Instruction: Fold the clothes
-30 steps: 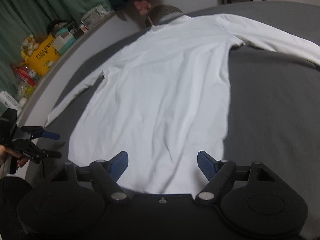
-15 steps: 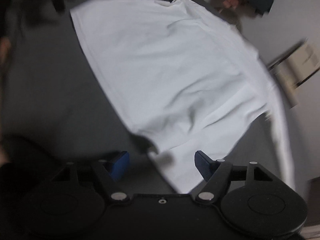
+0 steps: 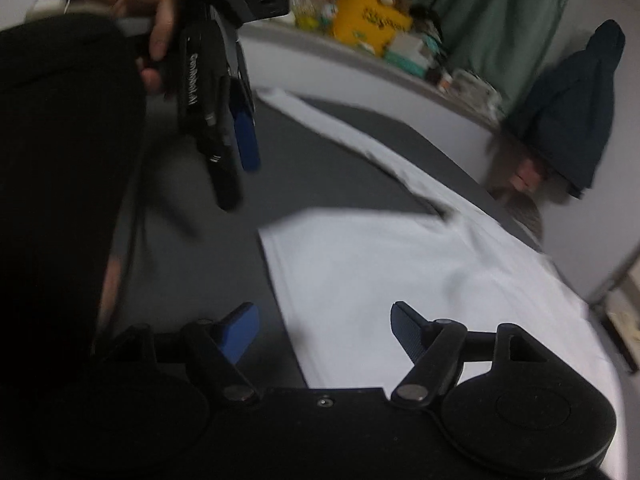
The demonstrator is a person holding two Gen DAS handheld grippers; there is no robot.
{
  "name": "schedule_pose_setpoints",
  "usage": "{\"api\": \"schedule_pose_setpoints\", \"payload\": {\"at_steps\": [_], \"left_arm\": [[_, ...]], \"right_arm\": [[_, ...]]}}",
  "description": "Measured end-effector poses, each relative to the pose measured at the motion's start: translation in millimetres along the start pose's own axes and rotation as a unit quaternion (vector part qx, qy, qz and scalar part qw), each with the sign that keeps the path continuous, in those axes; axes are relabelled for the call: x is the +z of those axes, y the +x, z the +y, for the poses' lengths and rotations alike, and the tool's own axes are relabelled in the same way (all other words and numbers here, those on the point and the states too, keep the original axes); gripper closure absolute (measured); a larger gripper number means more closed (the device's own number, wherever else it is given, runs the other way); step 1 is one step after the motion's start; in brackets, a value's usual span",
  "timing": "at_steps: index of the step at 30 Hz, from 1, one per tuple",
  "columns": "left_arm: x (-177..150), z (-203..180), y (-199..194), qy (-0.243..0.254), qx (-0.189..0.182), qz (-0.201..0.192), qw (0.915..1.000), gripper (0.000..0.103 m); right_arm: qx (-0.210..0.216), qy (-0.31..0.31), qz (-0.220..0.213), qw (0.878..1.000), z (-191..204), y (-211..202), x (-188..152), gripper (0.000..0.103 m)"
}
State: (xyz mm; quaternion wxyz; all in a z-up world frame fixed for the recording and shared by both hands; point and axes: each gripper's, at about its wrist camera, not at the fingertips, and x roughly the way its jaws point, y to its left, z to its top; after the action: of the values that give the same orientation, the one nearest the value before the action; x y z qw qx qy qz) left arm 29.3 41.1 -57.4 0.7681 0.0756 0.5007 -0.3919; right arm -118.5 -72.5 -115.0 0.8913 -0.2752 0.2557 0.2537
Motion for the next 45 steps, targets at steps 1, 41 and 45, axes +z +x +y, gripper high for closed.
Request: {"api": "schedule_pose_setpoints", "payload": {"at_steps": [1, 41, 45], "left_arm": [[-5, 5, -6, -0.015, 0.001, -0.009, 0.9998, 0.006], [34, -33, 44, 0.094, -0.078, -0.004, 0.9925, 0.006], [22, -17, 19, 0.075, -0.052, -0.030, 0.9954, 0.006]], "right_arm": [[-0.001, -0.007, -0.004, 1.000, 5, 12, 5, 0.036], [-0.015, 0.177, -0.033, 0.984, -100, 12, -38, 0.069], [-0.027, 0.008, -0.009, 1.000, -73, 23, -30, 0.079]]}}
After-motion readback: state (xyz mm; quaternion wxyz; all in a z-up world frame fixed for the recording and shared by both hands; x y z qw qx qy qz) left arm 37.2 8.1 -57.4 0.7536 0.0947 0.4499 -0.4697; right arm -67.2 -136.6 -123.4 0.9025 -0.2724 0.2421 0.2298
